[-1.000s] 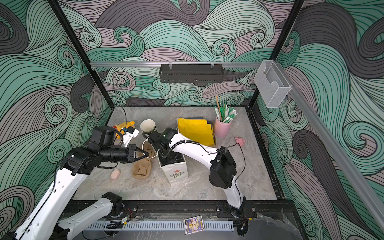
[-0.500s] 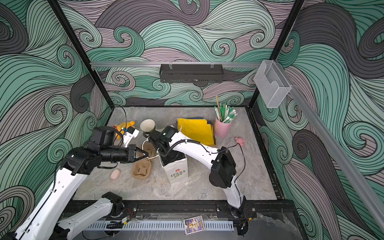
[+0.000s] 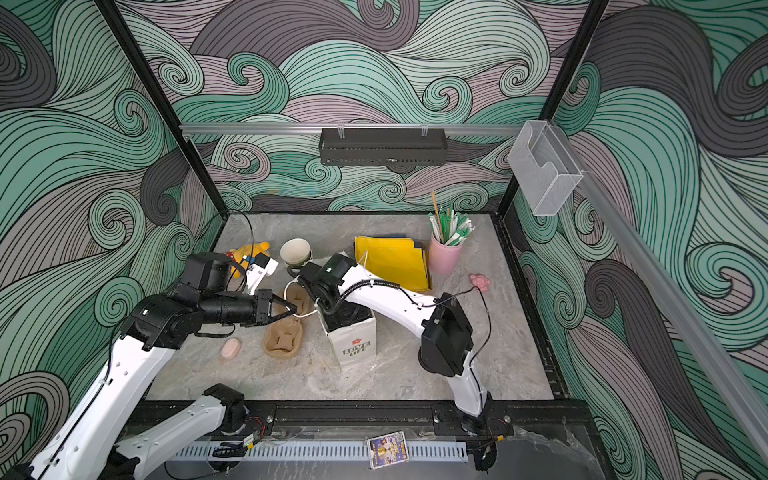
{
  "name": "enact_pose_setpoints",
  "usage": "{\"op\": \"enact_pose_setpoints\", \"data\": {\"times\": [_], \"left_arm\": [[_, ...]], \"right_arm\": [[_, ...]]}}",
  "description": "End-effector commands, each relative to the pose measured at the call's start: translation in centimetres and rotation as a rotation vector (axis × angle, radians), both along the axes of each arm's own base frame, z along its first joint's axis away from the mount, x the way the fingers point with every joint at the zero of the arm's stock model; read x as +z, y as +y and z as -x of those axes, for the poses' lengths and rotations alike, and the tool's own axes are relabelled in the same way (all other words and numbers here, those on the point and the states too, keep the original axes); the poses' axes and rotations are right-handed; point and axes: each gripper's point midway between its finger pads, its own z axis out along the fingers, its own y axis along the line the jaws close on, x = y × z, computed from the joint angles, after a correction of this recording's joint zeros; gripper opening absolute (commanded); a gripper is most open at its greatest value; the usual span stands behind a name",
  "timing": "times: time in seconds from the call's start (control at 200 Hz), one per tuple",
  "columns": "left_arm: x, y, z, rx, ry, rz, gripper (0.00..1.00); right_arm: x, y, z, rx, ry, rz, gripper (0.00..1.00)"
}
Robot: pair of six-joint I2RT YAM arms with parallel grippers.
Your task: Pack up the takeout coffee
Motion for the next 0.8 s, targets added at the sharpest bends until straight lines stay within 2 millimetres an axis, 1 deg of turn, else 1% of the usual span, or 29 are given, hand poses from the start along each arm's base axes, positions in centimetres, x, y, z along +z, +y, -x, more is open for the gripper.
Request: {"op": "enact_pose_setpoints", "data": {"times": [0.0, 0.075, 0.15, 0.355, 0.605, 0.795], "left_arm": [[0.4, 0.3, 0.2, -0.004, -0.029, -0.013, 0.0], [0.4, 0.3, 0.2, -0.004, -0.028, -0.015, 0.0], [0.4, 0.3, 0.2, -0.003, -0.029, -0.017, 0.0], [0.4, 0.4, 0.1, -0.001, -0.034, -0.02, 0.0], [0.3, 0.4, 0.1, -0.001, -0.027, -0.025, 0.0], [0.3, 0.4, 0.1, 0.0, -0.03, -0.025, 0.0]], "right_arm": [[-1.4, 0.3, 0.0, -0.007, -0.002, -0.002, 0.58], [-1.7, 0.2, 0.1, -0.003, 0.004, 0.003, 0.58], [-1.7, 0.2, 0.2, 0.001, 0.003, 0.0, 0.58], [0.3, 0.2, -0.1, 0.005, -0.027, -0.017, 0.58], [3.0, -0.6, 1.1, 0.006, -0.004, -0.003, 0.58], [3.3, -1.3, 2.0, -0.016, 0.042, 0.014, 0.58]]}}
